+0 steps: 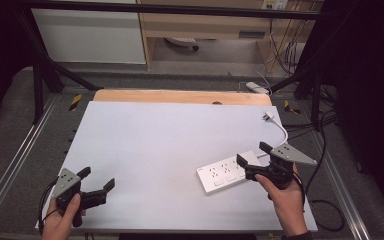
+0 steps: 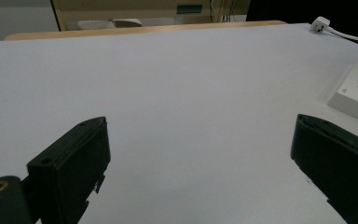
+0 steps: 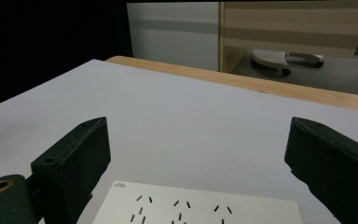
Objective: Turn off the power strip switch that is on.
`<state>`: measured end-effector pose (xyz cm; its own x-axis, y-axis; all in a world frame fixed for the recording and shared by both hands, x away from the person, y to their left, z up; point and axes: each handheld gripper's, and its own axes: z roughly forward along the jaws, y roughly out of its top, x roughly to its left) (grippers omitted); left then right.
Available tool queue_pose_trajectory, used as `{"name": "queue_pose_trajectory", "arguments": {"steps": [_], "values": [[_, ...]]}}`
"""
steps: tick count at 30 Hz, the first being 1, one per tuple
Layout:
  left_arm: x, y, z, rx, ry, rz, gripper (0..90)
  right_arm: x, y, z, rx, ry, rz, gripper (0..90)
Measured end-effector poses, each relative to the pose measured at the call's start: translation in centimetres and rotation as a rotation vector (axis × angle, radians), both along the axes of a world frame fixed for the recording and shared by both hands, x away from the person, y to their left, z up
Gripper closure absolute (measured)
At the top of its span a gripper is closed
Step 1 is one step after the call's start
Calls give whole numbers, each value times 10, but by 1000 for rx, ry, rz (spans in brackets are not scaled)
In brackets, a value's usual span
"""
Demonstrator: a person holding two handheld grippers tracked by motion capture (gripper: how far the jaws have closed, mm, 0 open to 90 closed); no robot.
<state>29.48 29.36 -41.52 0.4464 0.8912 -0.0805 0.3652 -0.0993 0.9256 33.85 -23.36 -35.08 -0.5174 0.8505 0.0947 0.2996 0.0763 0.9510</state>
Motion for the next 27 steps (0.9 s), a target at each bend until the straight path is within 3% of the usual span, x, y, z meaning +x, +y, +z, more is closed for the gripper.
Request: {"name": "queue_pose_trajectory", "arguments": {"steps": [14,20,27], "values": [[0,0,0,2,-1,-4,45,2,16,0,-8,-7,57,209],[0,0,0,3,-1,-5,45,1,20,0,-5,-23,68,314],[0,0,0,3,-1,-6,45,-1,22,-1,-2,-40,94,515]]}}
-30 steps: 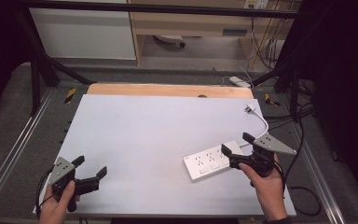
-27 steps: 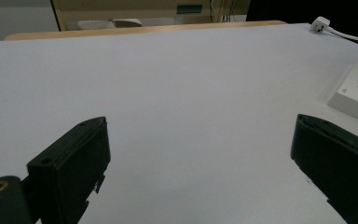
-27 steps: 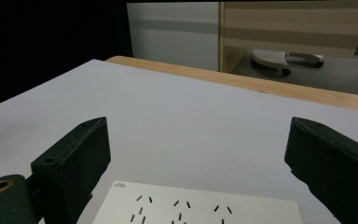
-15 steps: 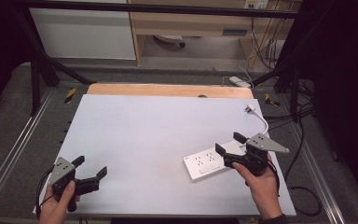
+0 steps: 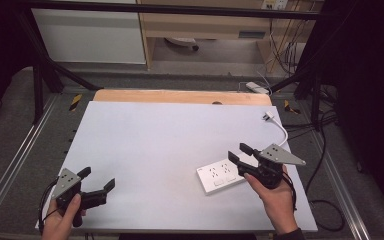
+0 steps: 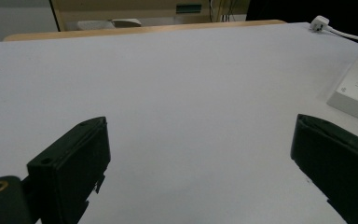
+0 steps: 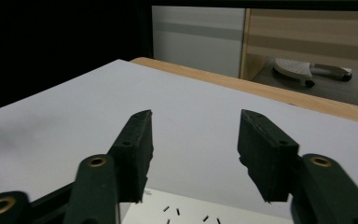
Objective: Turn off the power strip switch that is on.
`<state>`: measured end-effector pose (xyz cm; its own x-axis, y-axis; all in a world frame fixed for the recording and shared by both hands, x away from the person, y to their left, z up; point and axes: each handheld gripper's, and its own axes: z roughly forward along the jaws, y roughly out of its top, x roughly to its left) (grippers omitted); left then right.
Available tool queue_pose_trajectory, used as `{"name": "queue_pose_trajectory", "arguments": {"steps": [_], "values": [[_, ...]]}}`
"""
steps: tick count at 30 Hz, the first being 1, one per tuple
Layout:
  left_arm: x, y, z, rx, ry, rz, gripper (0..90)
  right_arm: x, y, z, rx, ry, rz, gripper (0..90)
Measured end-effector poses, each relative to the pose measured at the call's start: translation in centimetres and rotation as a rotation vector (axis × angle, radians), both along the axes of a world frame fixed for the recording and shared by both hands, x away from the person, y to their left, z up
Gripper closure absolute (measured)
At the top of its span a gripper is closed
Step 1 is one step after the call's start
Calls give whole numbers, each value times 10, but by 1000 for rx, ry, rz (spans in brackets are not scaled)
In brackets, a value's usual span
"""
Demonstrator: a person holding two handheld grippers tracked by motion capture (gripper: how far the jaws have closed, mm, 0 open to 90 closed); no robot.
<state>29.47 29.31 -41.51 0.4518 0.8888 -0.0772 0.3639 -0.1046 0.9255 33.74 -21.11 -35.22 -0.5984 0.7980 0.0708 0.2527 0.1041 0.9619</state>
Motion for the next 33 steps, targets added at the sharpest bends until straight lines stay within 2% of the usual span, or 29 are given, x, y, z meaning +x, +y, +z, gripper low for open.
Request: {"name": "queue_pose_trajectory", "arguments": {"steps": [4,7,20,33], "values": [[0,0,0,-1,0,2,45,0,1,-2,-5,-2,1,577],[0,0,0,3,0,-2,45,0,4,-5,-11,1,25,668],[0,0,0,3,2,-6,45,-3,10,-12,-44,3,77,882],[0,-1,0,5,1,-7,46,-1,12,-17,-59,52,98,900]]}}
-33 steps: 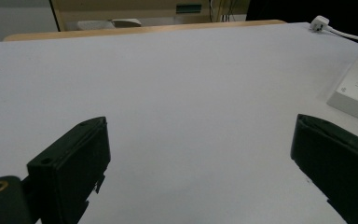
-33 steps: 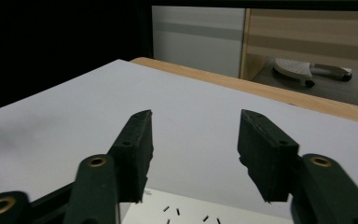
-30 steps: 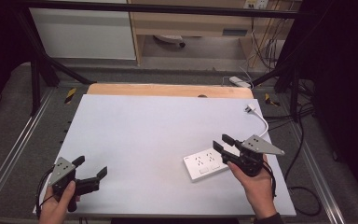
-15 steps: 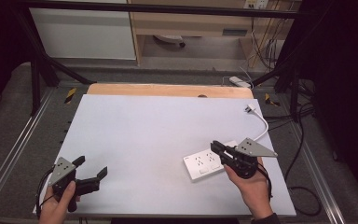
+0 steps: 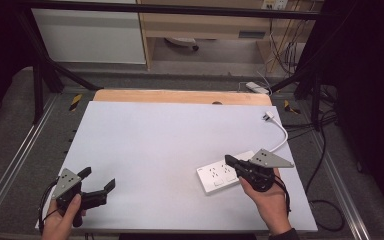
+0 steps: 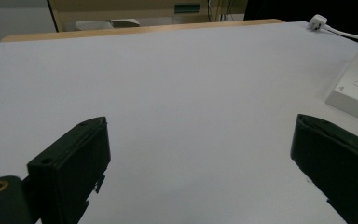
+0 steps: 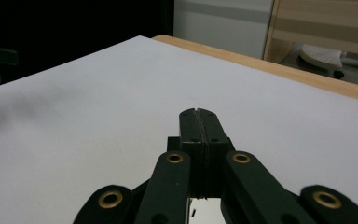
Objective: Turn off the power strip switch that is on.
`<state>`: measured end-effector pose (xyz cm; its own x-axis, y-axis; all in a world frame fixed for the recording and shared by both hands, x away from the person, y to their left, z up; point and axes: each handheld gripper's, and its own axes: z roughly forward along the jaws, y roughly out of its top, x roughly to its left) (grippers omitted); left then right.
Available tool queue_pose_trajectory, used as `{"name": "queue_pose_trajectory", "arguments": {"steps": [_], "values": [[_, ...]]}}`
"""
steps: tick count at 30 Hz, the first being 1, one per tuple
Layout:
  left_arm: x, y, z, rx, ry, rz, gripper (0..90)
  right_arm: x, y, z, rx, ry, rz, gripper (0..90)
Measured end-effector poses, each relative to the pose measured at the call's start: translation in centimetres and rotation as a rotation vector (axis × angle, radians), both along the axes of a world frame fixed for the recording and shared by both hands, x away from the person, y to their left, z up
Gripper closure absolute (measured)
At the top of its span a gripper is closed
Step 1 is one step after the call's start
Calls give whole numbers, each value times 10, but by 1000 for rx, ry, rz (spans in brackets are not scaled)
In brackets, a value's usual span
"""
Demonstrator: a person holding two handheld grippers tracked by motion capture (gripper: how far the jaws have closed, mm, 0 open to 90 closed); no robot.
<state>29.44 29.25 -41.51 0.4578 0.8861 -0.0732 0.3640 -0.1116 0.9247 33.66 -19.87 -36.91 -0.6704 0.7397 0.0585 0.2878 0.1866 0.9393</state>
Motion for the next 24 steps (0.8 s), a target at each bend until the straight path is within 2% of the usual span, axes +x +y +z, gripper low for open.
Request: {"name": "queue_pose_trajectory", "arguments": {"steps": [7,24], "values": [[0,0,0,2,-3,-3,46,1,3,-4,-4,35,11,900],[0,0,1,-2,-6,-4,46,0,15,-16,-35,74,39,900]]}}
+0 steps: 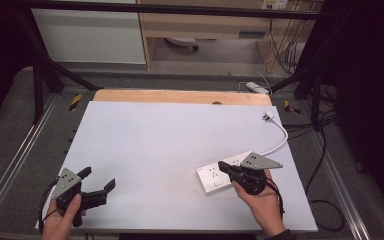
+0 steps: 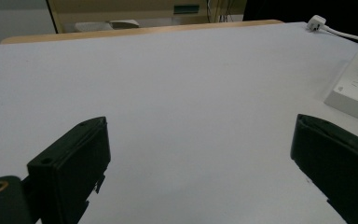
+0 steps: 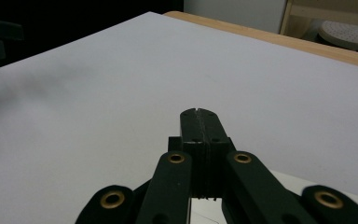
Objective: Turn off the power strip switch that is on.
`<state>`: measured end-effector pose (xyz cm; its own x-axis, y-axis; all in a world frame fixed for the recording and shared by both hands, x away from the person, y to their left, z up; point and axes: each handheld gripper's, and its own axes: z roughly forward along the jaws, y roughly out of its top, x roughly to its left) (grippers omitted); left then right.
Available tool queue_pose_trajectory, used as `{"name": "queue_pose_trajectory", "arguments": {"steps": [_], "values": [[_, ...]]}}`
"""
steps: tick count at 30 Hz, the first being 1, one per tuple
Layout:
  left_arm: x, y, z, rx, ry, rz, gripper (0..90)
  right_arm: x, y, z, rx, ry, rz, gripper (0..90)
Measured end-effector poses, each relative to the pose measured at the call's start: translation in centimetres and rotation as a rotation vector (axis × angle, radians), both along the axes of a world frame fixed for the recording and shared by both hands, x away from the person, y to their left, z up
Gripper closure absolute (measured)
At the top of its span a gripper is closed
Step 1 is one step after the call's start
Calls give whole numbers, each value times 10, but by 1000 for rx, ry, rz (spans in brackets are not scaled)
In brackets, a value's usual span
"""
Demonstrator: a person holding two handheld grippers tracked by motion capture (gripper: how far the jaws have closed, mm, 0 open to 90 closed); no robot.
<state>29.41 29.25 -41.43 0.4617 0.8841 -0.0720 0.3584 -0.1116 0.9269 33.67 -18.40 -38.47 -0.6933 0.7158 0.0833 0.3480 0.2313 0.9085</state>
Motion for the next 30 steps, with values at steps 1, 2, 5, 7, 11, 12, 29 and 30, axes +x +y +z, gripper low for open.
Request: {"name": "queue_pose_trajectory", "arguments": {"steps": [1,2,5,7,11,12,29,30], "values": [[0,0,0,0,0,1,46,0,1,-1,-2,2,3,900],[0,0,0,0,0,-1,46,0,1,-2,-3,2,4,900],[0,0,0,1,-1,-1,46,-1,3,-4,-10,9,9,900],[0,0,0,1,-1,-1,46,-1,4,-5,-11,15,13,900],[0,0,0,2,-1,-2,46,-1,6,-7,-22,18,17,900],[0,0,0,2,-1,-2,46,-2,7,-8,-21,20,16,900],[0,0,1,9,-3,-6,46,-2,10,-18,-43,47,15,900],[0,0,1,9,-3,-6,46,-2,10,-19,-44,51,16,900]]}}
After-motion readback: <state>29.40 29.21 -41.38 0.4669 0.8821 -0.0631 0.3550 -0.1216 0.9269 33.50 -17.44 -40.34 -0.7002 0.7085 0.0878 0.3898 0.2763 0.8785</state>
